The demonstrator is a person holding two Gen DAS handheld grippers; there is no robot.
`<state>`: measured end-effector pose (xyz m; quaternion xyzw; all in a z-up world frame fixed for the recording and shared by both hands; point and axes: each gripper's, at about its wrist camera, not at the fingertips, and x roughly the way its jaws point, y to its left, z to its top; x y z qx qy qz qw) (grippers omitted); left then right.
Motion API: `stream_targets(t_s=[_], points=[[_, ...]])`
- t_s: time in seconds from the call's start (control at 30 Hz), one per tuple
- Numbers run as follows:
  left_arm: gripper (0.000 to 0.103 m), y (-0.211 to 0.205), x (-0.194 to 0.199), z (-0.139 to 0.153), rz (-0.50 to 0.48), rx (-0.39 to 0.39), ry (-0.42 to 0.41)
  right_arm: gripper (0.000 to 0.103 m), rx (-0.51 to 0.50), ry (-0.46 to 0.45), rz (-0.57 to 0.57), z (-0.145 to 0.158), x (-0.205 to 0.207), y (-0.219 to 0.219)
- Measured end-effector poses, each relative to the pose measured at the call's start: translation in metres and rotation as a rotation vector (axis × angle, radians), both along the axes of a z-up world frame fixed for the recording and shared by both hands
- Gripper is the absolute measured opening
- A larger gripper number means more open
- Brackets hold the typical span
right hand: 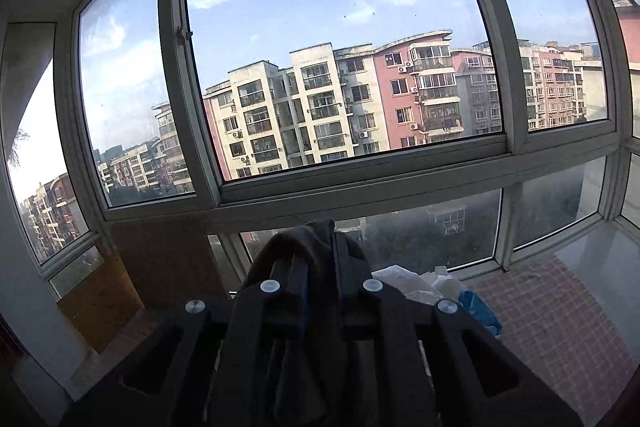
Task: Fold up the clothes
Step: 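Grasp the dark grey t-shirt with the right gripper and lift it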
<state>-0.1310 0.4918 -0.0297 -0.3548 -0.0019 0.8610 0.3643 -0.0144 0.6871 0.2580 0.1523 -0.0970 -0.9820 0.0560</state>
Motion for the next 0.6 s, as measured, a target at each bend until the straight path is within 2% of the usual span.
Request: stream_targets(t_s=[0.03, 0.1, 0.23, 0.3, 0.37, 0.4, 0.43, 0.53, 0.6], points=[[0.007, 0.000, -0.007, -0.006, -0.019, 0.020, -0.059, 0.010, -0.003, -0.005, -0.012, -0.001, 0.003, 0.005], [0.000, -0.012, -0.012, -0.011, -0.044, 0.079, -0.106, 0.010, -0.009, -0.010, -0.032, -0.003, 0.010, 0.013], [0.000, -0.050, -0.013, 0.011, 0.045, 0.042, -0.015, 0.010, -0.023, -0.002, -0.049, -0.002, 0.018, 0.023], [0.000, -0.064, -0.012, 0.019, 0.046, 0.060, -0.018, 0.010, -0.025, -0.003, -0.045, -0.002, 0.018, 0.021], [0.019, -0.077, -0.012, 0.027, 0.046, 0.080, -0.026, 0.010, -0.025, -0.006, -0.038, -0.002, 0.018, 0.018], [0.044, -0.083, -0.012, 0.030, 0.046, 0.089, -0.029, 0.010, -0.024, -0.008, -0.036, -0.001, 0.017, 0.017], [0.064, -0.082, -0.009, 0.031, 0.029, 0.094, -0.030, 0.010, -0.022, -0.009, -0.038, -0.001, 0.017, 0.016], [0.076, -0.065, 0.001, 0.027, -0.061, 0.095, -0.075, 0.010, -0.011, -0.012, -0.039, -0.003, 0.022, 0.013], [0.077, -0.047, 0.004, 0.019, -0.113, 0.065, -0.093, 0.010, -0.013, -0.021, -0.043, -0.006, 0.028, 0.015]])
